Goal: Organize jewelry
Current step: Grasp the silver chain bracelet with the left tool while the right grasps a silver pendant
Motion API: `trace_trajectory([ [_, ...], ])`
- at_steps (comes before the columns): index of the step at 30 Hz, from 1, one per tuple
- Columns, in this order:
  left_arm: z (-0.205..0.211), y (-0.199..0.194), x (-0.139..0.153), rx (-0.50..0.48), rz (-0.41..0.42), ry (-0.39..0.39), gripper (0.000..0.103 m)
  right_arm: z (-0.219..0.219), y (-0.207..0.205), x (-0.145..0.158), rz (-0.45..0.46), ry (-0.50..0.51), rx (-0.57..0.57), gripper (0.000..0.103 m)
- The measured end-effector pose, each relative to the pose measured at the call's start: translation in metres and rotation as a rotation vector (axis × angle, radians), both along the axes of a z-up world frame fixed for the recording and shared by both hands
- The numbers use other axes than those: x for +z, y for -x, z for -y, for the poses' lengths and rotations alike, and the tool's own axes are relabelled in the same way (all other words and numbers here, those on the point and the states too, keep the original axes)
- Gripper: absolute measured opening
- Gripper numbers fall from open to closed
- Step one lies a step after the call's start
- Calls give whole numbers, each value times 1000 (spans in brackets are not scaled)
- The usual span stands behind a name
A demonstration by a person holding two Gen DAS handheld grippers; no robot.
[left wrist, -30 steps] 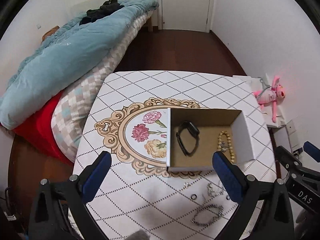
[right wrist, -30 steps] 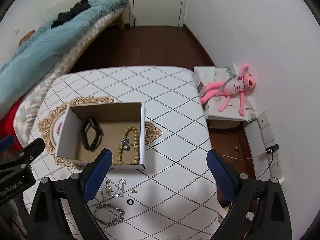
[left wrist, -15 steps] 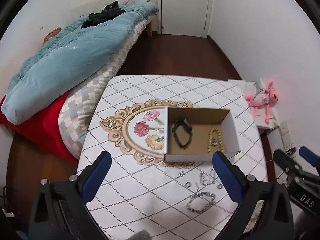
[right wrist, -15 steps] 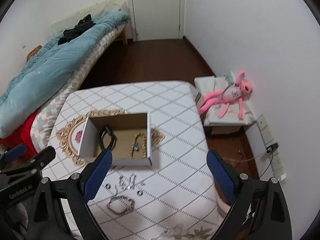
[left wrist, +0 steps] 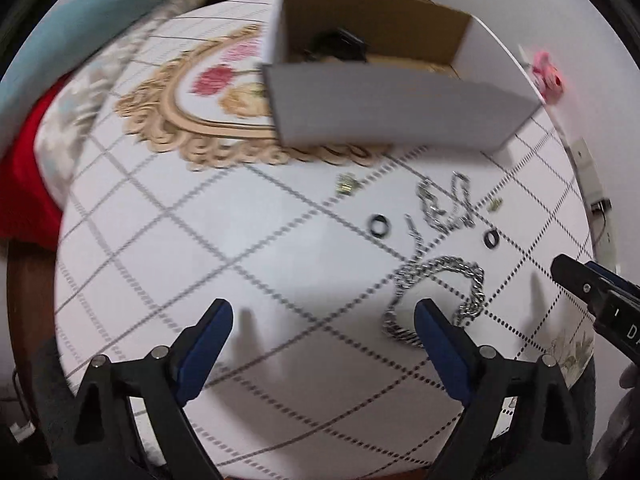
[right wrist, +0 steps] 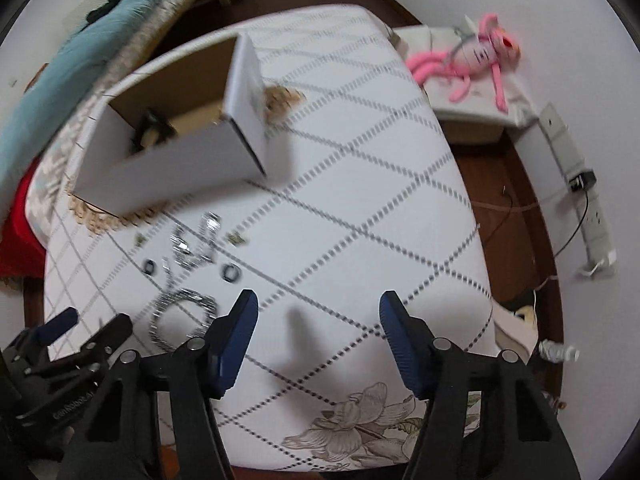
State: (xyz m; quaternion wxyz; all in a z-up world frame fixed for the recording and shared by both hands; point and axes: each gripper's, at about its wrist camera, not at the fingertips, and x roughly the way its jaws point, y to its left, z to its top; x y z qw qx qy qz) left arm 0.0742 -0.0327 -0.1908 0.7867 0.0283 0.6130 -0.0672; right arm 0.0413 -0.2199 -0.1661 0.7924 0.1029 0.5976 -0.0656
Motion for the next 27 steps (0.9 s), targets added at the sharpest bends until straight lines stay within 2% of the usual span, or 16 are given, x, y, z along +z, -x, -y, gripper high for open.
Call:
trace_trajectory([
  [3,13,1,-6,-38,6,-1,91,7,4,-9,-11,-8,-25,65],
  [4,17,1,-7,-49,12,-10,85,9,5,-12,-12,-9,-34,65],
  [8,35,6,-5,-104,50,-31,77,18,8,-16,-13,-16,-65,65],
  [10,42,9,-1,-130,69,-9,52,23,9,-18,-18,-18,-78,65],
  [11,45,9,1,-141,75,-9,44,25,9,-18,-19,-18,-81,65],
  [13,55,10,6,-171,77,-5,9,27,8,-18,-22,-17,-85,65],
  [16,61,7,9,-174,63,20,6,28,6,-18,-24,-23,-90,65],
  [19,41,0,12,-124,61,61,6,25,5,-15,-18,-30,-84,65],
  [23,13,-6,20,-68,88,78,6,19,3,-10,0,-43,-68,65],
  [27,-13,-12,30,-27,115,76,6,8,-4,-7,20,-118,-39,65],
])
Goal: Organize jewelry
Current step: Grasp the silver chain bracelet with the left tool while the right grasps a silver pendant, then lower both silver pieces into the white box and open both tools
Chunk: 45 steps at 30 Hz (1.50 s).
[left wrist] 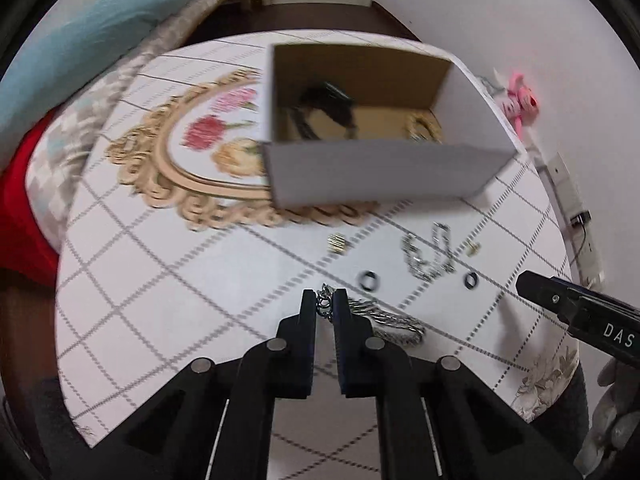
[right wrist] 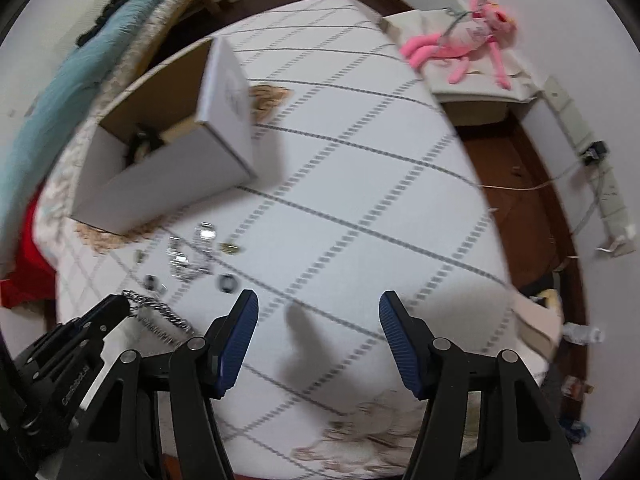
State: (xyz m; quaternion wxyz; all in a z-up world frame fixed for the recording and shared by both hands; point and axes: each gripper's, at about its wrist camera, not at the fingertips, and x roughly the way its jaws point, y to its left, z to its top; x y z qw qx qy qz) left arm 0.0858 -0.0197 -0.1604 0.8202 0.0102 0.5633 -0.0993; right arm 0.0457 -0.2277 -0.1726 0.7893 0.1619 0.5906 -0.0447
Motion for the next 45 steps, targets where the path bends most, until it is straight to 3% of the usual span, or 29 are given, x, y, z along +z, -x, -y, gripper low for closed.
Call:
trace_trajectory([
  [6,-33,-7,2,62,11,-10,6,-33,-16,-4,18,-188,63,65],
  [10,-40,-9,-4,86,-3,-2,6,-59,-27,-15,8,-144,103,59],
  [14,-39,-8,-4,87,-4,9,6,-78,-38,-18,20,-13,131,55],
  [17,-37,-9,-1,78,6,14,6,-94,-44,-19,24,109,175,45],
  [18,-37,-9,0,78,7,19,6,-100,-46,-20,22,161,192,36],
  [20,-37,-10,3,77,7,32,6,-105,-47,-20,28,230,196,8],
  [21,-37,-11,5,77,10,38,6,-104,-48,-21,34,230,190,3],
  [27,-36,-12,27,66,46,75,6,-76,-45,-16,47,79,127,2],
  [34,-34,-15,58,50,76,143,6,-49,-32,10,106,-41,101,2],
  [41,-29,-18,88,29,109,211,6,-41,-25,51,164,-106,114,2],
  [45,-23,-26,115,5,136,268,6,-36,-27,88,225,-142,131,2],
])
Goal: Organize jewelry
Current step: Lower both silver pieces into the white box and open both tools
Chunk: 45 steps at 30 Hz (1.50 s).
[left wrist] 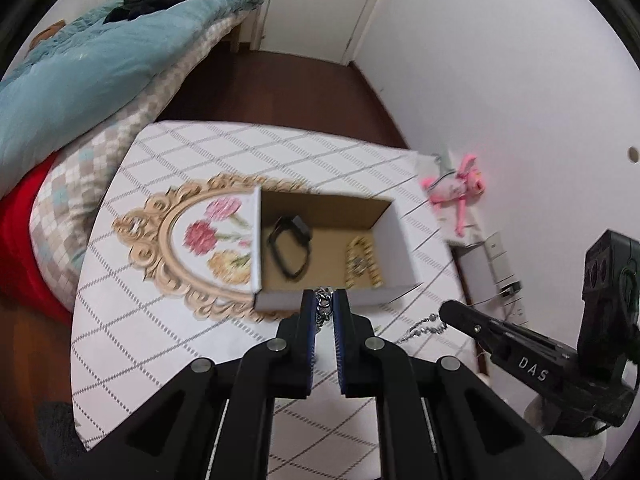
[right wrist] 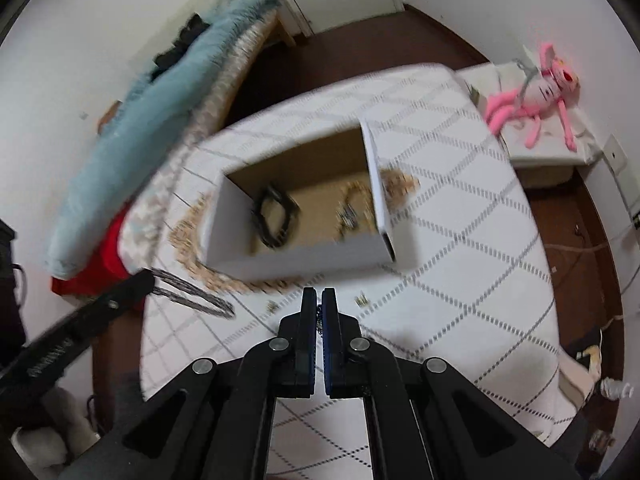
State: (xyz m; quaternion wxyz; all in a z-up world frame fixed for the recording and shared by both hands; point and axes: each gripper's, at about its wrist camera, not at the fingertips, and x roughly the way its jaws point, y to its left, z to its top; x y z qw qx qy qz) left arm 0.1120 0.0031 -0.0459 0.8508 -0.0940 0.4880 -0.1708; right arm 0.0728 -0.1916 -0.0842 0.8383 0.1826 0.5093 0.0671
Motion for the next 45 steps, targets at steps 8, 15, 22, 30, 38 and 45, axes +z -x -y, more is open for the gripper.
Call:
trace_trajectory([
  [8,15,-49,24,-52,28,10,6,10,-48,56,88,-17,23,2],
  [15,16,-90,-7,-63,-79,-9,6,16,-98,39,26,-41,40,2],
  [22,14,-106,-32,-30,-172,-41,8,12,-134,12,-51,-69,73,2],
  [30,-3,-114,-45,86,-193,-157,58,-20,-170,-10,-149,8,162,4],
  [38,-10,-108,-53,139,-123,-301,93,-19,-164,-19,-161,245,132,56],
  [45,0,-88,-68,133,-86,-374,103,-6,-127,-27,-141,464,53,95],
])
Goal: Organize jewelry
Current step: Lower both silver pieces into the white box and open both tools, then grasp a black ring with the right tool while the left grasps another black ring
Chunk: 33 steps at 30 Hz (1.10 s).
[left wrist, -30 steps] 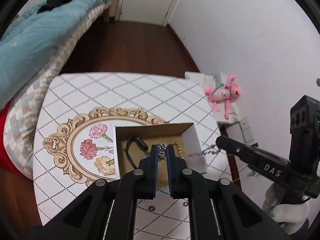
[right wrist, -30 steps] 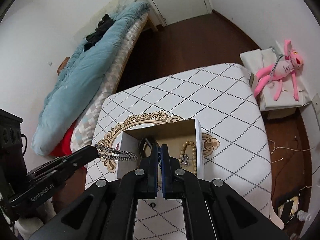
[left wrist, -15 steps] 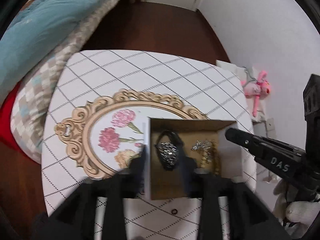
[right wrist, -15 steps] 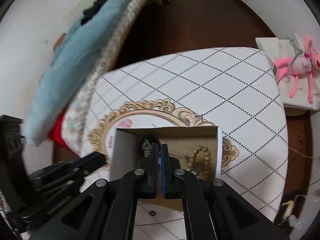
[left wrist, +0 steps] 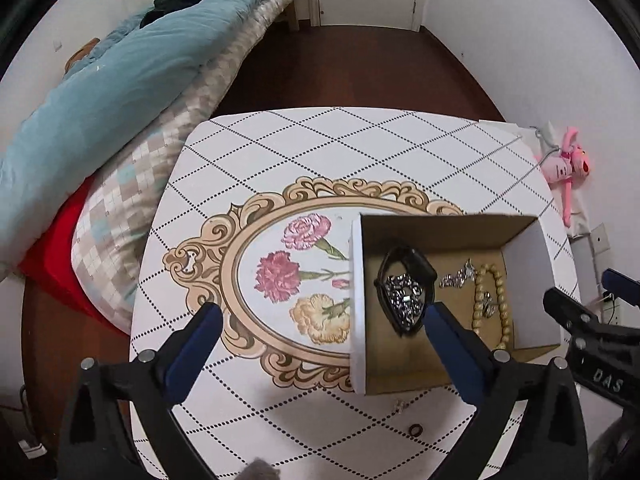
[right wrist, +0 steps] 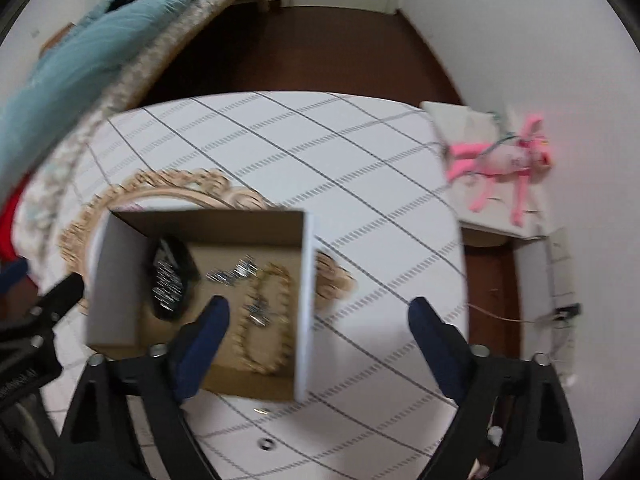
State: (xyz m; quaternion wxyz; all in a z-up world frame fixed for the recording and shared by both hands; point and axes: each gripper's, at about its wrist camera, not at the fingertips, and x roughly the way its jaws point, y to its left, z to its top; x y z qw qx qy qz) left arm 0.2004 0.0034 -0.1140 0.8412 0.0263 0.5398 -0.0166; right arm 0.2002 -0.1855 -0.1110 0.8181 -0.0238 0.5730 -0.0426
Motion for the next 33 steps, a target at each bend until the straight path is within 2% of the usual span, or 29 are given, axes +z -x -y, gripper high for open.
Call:
trace_trajectory([
  [4,5,5,-5,-4,-3,1,103,0,17,-3,11,17,-2,101],
  [15,2,21,11,19,33,19,103,-2,34,5,31,-40,-15,101],
  [21,-2,43,36,27,88,38,103,-1,55,31,95,-65,-23,101],
  [33,-3,93,96,5,222,59,103,-2,111,97,252,-48,-33,101],
])
